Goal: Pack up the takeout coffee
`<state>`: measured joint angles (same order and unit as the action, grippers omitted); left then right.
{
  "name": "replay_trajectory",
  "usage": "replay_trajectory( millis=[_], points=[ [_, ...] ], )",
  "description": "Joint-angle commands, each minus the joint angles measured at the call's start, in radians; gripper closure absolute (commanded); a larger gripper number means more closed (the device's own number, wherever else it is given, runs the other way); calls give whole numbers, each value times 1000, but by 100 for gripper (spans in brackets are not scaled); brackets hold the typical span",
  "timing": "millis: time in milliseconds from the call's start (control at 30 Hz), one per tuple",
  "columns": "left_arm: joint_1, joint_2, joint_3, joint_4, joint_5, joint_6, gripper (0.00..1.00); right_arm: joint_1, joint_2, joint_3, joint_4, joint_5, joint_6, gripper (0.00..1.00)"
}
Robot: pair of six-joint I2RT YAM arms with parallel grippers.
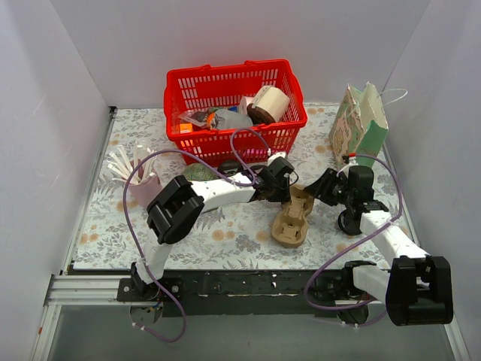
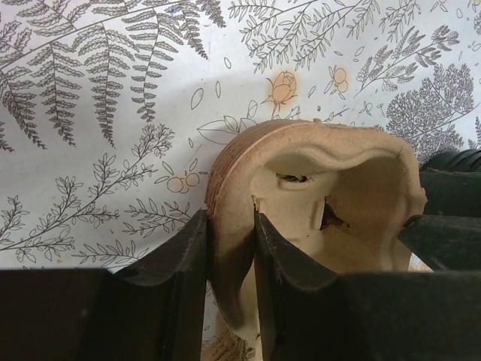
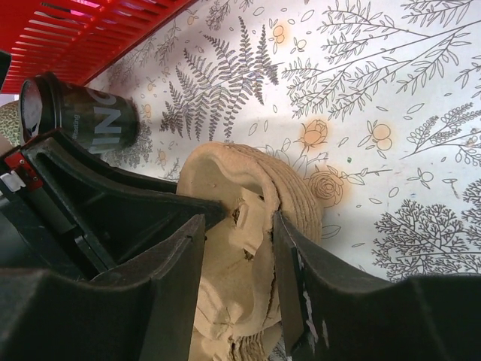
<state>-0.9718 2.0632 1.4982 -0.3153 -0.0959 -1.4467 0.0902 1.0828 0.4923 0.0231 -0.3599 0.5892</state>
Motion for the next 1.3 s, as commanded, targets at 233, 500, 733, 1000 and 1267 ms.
replay_trajectory(
  millis=[233,500,733,1000,1267],
  points=[
    [-13,-52,-50,74,-16,-81,100,72,135,-34,-186,-80,0,55],
    [-15,-60,-55,88,-18,-50,100,97,155,0,-215,38,-46,74],
    [-1,-74,-84,88,-8,-14,100,98,180,-34,-34,-216,-172,99],
    [7,-74,-81,73,-28,-11,100,114,51,-57,130,-528,-264,99],
    [12,-67,-53,39,-42,-3,100,141,-112,-90,241,-602,-285,99]
  ],
)
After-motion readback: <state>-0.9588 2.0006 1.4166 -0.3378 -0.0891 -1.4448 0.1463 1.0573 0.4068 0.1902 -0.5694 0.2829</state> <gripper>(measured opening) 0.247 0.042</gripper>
